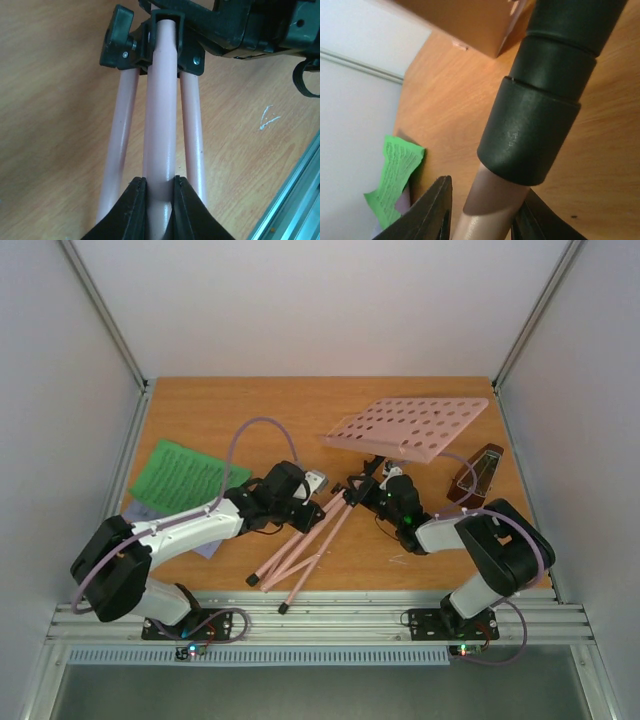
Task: Pack up the instrument practice props
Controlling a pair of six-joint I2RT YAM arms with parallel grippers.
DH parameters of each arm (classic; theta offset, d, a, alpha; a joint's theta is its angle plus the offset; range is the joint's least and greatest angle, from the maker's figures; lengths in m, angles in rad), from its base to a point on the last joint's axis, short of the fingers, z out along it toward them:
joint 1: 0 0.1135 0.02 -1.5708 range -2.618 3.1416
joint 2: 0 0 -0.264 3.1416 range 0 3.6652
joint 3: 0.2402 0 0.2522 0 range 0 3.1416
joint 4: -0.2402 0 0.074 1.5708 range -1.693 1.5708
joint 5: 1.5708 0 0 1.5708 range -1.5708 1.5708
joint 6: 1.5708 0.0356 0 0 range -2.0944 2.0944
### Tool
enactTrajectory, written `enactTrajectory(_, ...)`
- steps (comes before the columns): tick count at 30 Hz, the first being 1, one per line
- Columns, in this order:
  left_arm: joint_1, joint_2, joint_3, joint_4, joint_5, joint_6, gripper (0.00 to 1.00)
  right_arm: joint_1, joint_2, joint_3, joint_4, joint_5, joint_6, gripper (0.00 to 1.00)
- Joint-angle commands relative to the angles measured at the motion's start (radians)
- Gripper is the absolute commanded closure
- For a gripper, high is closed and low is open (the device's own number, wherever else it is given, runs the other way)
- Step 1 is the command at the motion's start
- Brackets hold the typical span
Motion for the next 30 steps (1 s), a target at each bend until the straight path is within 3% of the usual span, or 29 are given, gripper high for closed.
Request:
enactTrajectory(1,0.015,0.013,0.021,0.188,-0.086,-0.094,1.00,0.020,0.033,-0.007,0.213,-0.014,-0.164,0.69)
enactTrajectory(9,0.016,0.034,0.009,0.211,-0.093,-0.102,1.00,0.020,0.141,-0.017,0.341,-0.030,-0.144,0.68)
enactTrajectory(15,0.033,0.044,0.003,0.247,-0.166,-0.156,1.00,0.019,0.111,-0.063,0.343,-0.010,-0.167,0.50)
enactTrajectory(22,0.077,0.074,0.030,0.251,-0.165,-0.165,1.00,0.020,-0.057,-0.166,0.267,0.046,-0.194,0.35)
enactTrajectory(30,0.105,0.110,0.037,0.221,-0.144,-0.100,0.99,0.019,-0.344,-0.285,0.068,0.090,-0.205,0.31)
